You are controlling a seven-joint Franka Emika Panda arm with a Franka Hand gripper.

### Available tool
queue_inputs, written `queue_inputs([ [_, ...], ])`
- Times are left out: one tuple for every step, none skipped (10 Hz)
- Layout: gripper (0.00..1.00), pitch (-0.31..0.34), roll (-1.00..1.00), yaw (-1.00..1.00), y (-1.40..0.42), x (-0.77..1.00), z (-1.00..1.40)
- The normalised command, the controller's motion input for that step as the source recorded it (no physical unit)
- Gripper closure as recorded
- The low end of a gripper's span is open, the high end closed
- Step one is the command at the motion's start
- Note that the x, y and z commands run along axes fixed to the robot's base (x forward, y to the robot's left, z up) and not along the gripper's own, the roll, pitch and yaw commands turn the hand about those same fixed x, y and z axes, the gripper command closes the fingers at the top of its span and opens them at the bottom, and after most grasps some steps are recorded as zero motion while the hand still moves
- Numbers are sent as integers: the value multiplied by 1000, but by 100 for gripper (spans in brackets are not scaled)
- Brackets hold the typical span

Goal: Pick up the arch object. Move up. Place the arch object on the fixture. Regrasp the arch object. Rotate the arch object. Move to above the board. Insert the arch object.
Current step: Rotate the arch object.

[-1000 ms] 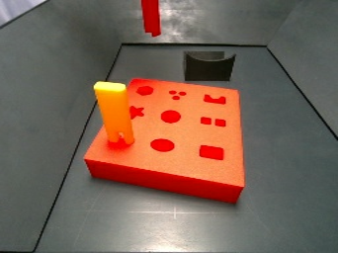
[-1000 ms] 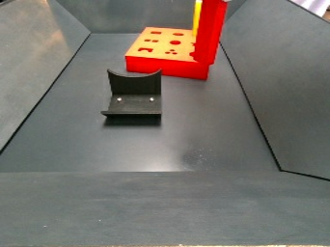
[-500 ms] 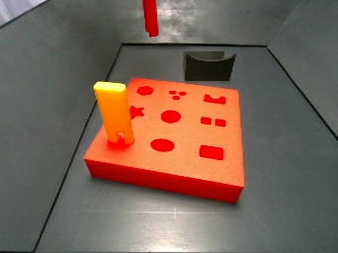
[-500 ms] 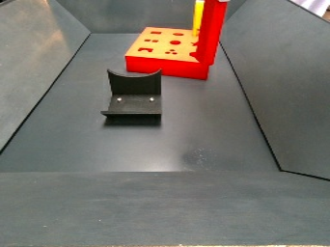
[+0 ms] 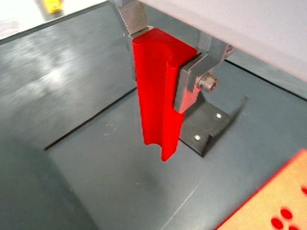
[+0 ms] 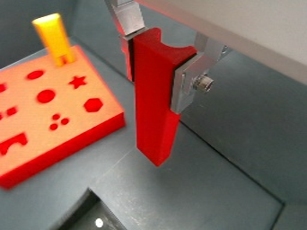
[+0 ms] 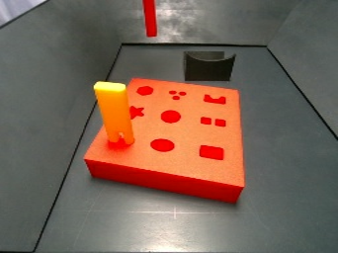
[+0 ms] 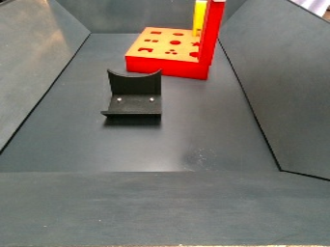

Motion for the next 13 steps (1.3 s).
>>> queue_inputs([
  [100, 33, -43, -1000, 18, -9, 8],
  [100, 36, -48, -1000, 18, -8, 8],
  [100, 40, -52, -1000, 18, -8, 8],
  [100, 43, -57, -1000, 18, -7, 9],
  [100, 47, -62, -1000, 18, -7, 9],
  [100, 54, -72, -1000, 18, -7, 10],
  [100, 61, -81, -1000, 18, -6, 10],
  [100, 73, -98, -1000, 18, -5, 12],
  [100, 82, -109, -1000, 18, -4, 12],
  [100, 31, -41, -1000, 0, 0, 0],
  [100, 32, -44, -1000, 1, 1, 1],
  [100, 36, -48, -1000, 3, 1, 2],
  [100, 38, -51, -1000, 5, 1, 2],
])
